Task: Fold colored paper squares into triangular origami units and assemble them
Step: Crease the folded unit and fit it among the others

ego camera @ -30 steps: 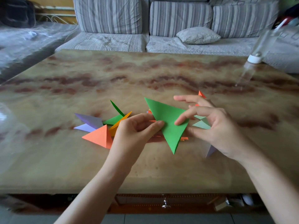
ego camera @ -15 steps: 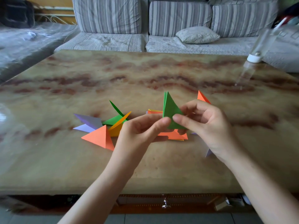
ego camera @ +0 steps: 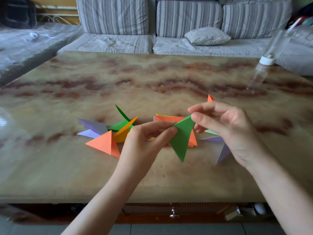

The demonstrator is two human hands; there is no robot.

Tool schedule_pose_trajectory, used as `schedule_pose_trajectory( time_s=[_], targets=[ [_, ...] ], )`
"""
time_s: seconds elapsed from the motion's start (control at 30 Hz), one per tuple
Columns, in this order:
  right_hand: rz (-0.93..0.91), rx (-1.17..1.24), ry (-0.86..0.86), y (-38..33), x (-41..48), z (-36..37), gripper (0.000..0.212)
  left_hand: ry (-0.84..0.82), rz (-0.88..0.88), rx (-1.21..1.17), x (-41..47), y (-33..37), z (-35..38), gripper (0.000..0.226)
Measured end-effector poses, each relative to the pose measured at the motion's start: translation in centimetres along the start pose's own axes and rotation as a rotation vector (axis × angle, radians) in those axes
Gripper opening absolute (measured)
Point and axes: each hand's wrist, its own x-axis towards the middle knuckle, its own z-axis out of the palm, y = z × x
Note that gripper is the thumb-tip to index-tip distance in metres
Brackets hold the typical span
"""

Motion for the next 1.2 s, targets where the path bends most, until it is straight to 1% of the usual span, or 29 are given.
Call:
schedule_pose_trajectory(
  time_s=[0.1,0.17,0.2,0.3,0.37,0.47,0.53,0.6,0.63,0.7,0.73,0.77,0.87,0.93,1.07,1.2],
  targets=[
    [0.043,-0.037,0.016,0.1,-0.1,0.0,0.021,0.007,0.027,0.083,0.0,-0.2,-0.1,0.023],
    [0.057,-0.026,0.043,0.1,-0.2,0.2,0.024,0.011,0.042,0.090,0.0,0.0,-0.1,0.026],
    [0.060,-0.016,0.059,0.1,-0.2,0.3,0.024,0.012,0.035,0.047,-0.1,0.2,0.0,0.026],
    [0.058,0.028,0.094,0.2,-0.4,0.6,0.021,0.027,-0.076,-0.188,-0.3,0.7,0.3,0.011],
    [0.048,0.073,0.101,0.2,-0.4,1.0,0.014,0.061,-0.142,-0.277,-0.5,0.5,0.5,0.017],
    [0.025,0.106,0.082,0.2,-0.5,1.5,0.003,0.108,-0.178,-0.326,-0.6,0.4,0.7,0.017],
    [0.029,0.094,0.057,0.2,-0.5,1.6,0.003,0.136,-0.166,-0.313,-0.5,0.4,0.7,0.013],
    [0.037,0.068,0.021,0.1,-0.5,1.4,0.011,0.147,-0.117,-0.247,-0.3,0.4,0.5,0.004],
    [0.038,0.046,-0.003,0.1,-0.5,1.4,0.014,0.143,-0.078,-0.190,-0.2,0.4,0.4,0.002],
    [0.036,0.009,-0.046,0.2,-0.5,1.3,0.010,0.112,-0.012,-0.091,-0.2,0.4,0.5,0.006],
    [0.036,0.000,-0.061,0.3,-0.5,1.3,0.005,0.099,0.004,-0.065,-0.2,0.4,0.6,0.006],
    [0.034,-0.010,-0.066,0.4,-0.5,1.2,0.005,0.095,0.012,-0.051,-0.3,0.4,0.6,0.006],
    [0.036,-0.021,-0.081,0.4,-0.6,1.1,0.005,0.117,0.036,0.025,-0.2,0.0,0.4,0.005],
    [0.033,-0.040,-0.094,0.4,-0.5,1.1,0.010,0.111,0.045,0.065,-0.1,0.0,0.3,0.004],
    [0.018,-0.085,-0.103,0.4,-0.5,1.0,0.002,0.098,0.030,0.046,-0.1,0.3,0.4,0.005],
    [-0.006,-0.109,-0.029,0.7,-0.5,1.2,0.007,0.139,-0.023,-0.066,-0.2,0.6,0.4,0.004]
  ],
)
